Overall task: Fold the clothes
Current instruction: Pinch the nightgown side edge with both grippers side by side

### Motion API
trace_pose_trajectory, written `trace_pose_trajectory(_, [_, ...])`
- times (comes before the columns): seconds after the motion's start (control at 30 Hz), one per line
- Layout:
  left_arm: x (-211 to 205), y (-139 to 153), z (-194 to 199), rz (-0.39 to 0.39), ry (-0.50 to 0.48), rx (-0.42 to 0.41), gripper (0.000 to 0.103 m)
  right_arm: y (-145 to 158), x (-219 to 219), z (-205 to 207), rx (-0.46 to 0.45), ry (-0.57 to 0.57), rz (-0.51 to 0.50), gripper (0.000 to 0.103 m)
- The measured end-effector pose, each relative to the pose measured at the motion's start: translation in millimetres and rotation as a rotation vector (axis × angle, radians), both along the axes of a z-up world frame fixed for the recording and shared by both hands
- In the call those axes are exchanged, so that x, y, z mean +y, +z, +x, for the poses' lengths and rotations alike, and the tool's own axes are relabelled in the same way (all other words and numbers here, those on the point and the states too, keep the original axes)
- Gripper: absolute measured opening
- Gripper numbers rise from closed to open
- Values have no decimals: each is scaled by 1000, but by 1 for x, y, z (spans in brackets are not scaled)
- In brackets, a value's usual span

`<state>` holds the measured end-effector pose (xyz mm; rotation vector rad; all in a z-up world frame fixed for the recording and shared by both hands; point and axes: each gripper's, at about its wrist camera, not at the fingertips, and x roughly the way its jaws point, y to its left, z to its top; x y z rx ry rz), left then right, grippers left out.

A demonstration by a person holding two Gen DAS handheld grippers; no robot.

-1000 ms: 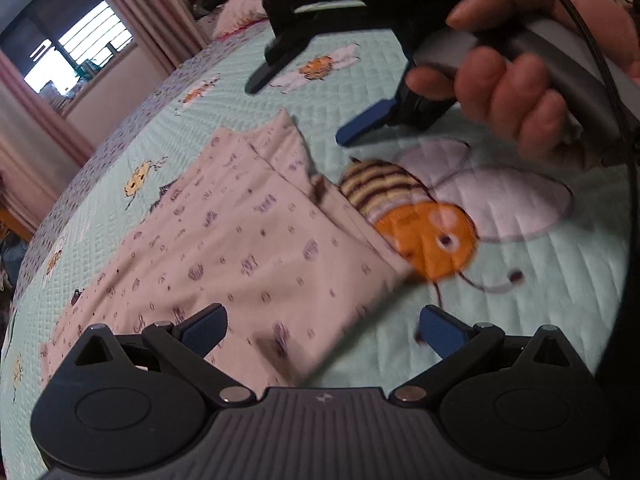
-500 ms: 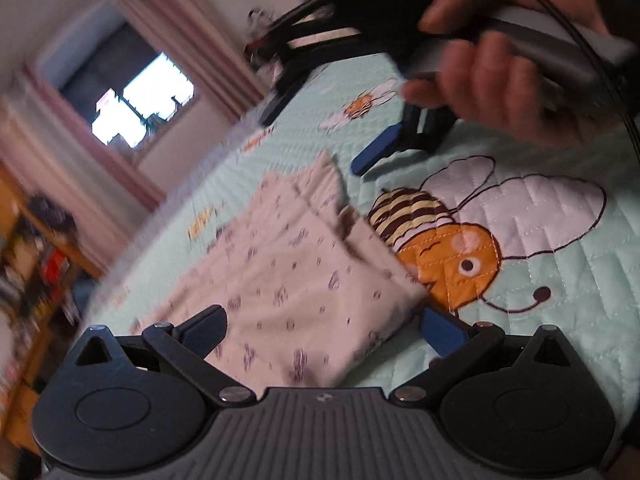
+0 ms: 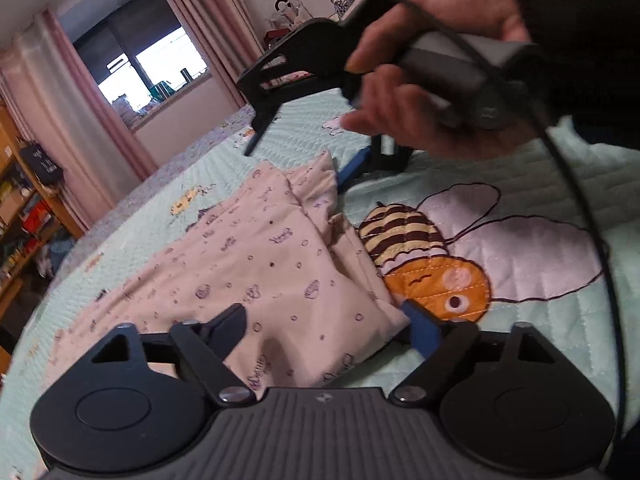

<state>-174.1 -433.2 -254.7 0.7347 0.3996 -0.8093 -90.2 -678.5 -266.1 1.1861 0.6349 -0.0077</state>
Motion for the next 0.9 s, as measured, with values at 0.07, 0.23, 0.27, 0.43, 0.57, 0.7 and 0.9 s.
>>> trace_pose_trajectory(0.07, [1, -1, -2, -16, -7, 14, 46, 0, 3, 6, 1, 22, 0, 83])
trace_pose_trajectory(0.23, [3, -2, -4, -48, -8, 51, 31, -1, 12, 11, 35, 41, -18, 42])
trace_pose_trajectory(0.27, [4, -1, -3, -53, -4, 64, 31, -2, 12, 9, 37, 39, -16, 34])
trace_pose_trajectory(0.43, [6, -2, -4, -49, -2, 50, 30, -9, 14, -2, 39, 34, -6, 20])
trace_pose_trajectory(0.57, [9, 2, 0, -65, 14, 80, 16, -12, 15, -4, 36, 21, 1, 13])
trace_pose_trajectory(0.7, [13, 5, 5, -68, 26, 104, 11, -8, 18, -4, 24, 14, 1, 10])
trace_pose_trajectory(0.9, [19, 11, 8, -77, 29, 117, 10, 1, 19, -6, -4, 4, -2, 8])
